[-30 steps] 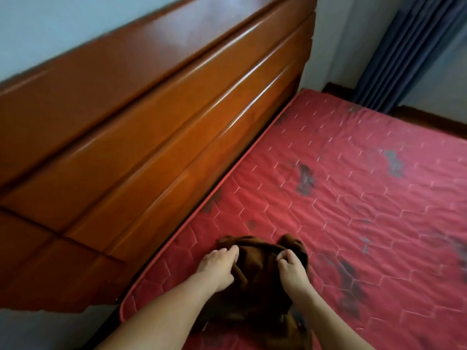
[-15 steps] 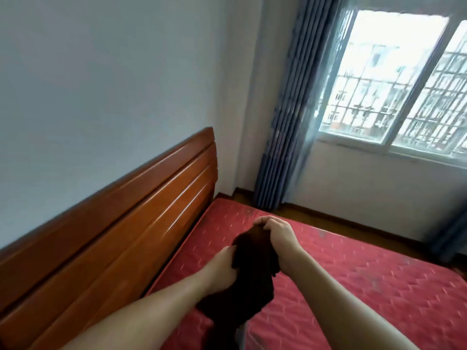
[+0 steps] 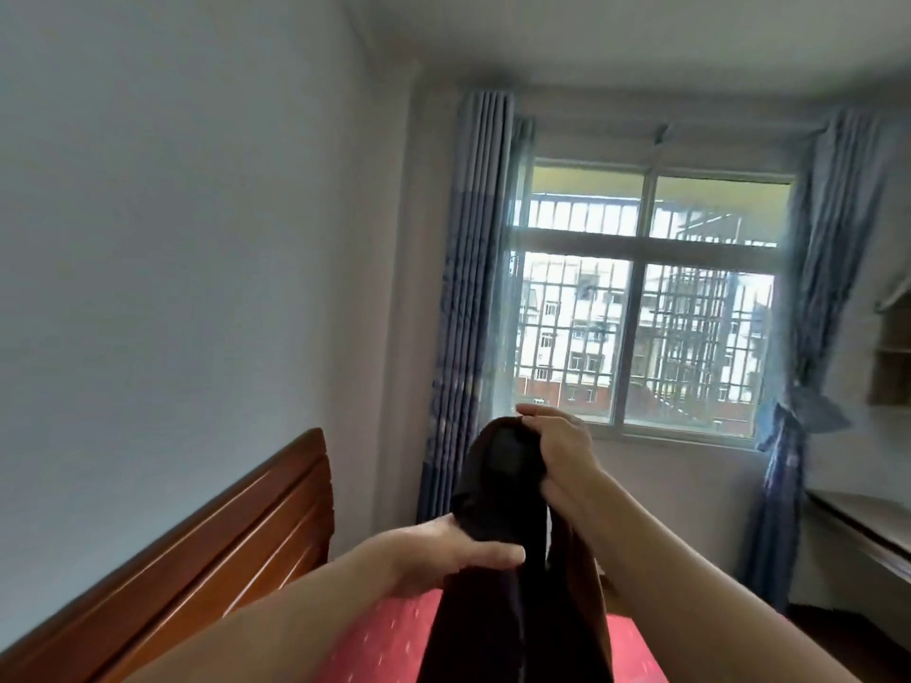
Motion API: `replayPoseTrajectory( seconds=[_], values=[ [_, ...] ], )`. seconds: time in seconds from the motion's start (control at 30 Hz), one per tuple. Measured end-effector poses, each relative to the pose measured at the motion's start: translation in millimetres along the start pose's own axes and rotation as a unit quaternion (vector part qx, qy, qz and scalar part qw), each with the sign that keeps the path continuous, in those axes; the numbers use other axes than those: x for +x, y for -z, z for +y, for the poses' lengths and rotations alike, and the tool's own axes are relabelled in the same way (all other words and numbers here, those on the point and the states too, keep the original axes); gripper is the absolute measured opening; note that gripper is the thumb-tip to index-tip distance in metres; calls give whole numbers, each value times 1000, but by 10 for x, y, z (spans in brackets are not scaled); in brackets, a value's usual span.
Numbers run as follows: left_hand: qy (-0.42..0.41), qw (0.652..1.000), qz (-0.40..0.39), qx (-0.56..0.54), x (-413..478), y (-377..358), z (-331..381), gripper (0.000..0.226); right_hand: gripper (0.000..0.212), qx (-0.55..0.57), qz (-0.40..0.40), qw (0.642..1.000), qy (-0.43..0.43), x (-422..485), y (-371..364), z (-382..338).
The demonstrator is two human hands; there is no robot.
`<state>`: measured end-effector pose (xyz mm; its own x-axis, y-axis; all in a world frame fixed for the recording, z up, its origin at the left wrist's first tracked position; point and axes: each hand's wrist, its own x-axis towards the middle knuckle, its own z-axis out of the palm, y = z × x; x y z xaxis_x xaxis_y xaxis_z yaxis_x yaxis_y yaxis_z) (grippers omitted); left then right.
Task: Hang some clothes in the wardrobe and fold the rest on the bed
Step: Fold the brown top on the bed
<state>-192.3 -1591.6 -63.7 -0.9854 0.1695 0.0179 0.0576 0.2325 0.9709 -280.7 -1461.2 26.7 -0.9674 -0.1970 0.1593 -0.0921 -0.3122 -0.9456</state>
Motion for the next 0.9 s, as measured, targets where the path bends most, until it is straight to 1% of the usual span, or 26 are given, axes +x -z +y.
replayPoseTrajectory(
  seconds=[0.07, 0.13, 0.17, 0.2, 0.27, 0.3, 0.33, 0.4, 0.43, 0.47, 0.5, 0.53, 0.57, 0.6, 0.63, 0.67, 0.7, 0.73, 0.77, 0.8, 0.83, 0.87, 0.9],
  values=[
    [-49, 995, 82, 35, 126, -82, 145, 25, 24, -10, 5, 1000, 27, 36, 49, -193],
    [-88, 978, 173, 70, 259, -144, 237, 16, 24, -16, -6, 998, 54, 69, 104, -407],
    [-92, 968, 207, 105, 320, -135, 262, 16, 25, -26, -8, 997, 69, 95, 150, -514],
    [-82, 960, 230, 139, 369, -109, 280, 20, 26, -46, -6, 995, 86, 128, 216, -613],
    [-60, 950, 259, 166, 459, -18, 289, 32, 28, -122, -8, 985, 123, 201, 422, -747],
    [-58, 949, 268, 157, 511, 38, 286, 38, 28, -188, -13, 972, 143, 243, 552, -775],
    [-58, 947, 281, 145, 561, 80, 310, 44, 26, -273, -22, 949, 158, 281, 687, -785],
    [-61, 945, 301, 111, 665, 153, 426, 52, 19, -433, -57, 888, 143, 358, 935, -730],
    [-65, 947, 300, 92, 723, 174, 514, 51, 21, -481, -83, 865, 116, 387, 1035, -674],
    [-69, 952, 290, 77, 776, 183, 620, 47, 29, -513, -110, 846, 91, 401, 1106, -618],
    [-77, 956, 272, 74, 825, 183, 730, 40, 40, -532, -131, 833, 77, 400, 1139, -565],
    [-85, 961, 250, 82, 874, 182, 837, 34, 53, -536, -149, 827, 76, 388, 1140, -516],
    [-95, 964, 228, 96, 922, 176, 938, 29, 65, -513, -164, 838, 86, 372, 1111, -478],
    [-104, 966, 205, 116, 964, 163, 1039, 27, 73, -464, -177, 862, 101, 361, 1054, -461],
    [-116, 967, 180, 141, 995, 141, 1132, 26, 75, -401, -189, 889, 113, 356, 993, -456],
    [-130, 964, 158, 171, 1015, 113, 1214, 27, 70, -335, -199, 914, 118, 358, 945, -463],
    [-144, 959, 139, 203, 1029, 90, 1274, 27, 57, -287, -202, 929, 116, 377, 909, -479],
    [-156, 952, 126, 232, 1039, 68, 1315, 26, 40, -265, -201, 936, 116, 395, 891, -500],
    [-162, 945, 125, 256, 1050, 53, 1326, 21, 22, -273, -192, 935, 122, 413, 893, -516],
    [-156, 942, 130, 268, 1057, 46, 1310, 13, 10, -301, -180, 926, 138, 440, 911, -521],
    [-142, 944, 134, 267, 1053, 42, 1287, 10, 10, -350, -166, 908, 159, 472, 933, -518],
    [-129, 952, 129, 248, 1049, 41, 1245, 20, 12, -401, -152, 885, 183, 506, 947, -506],
    [-118, 963, 114, 214, 1042, 40, 1196, 29, 10, -444, -134, 860, 210, 522, 941, -499]
  ],
)
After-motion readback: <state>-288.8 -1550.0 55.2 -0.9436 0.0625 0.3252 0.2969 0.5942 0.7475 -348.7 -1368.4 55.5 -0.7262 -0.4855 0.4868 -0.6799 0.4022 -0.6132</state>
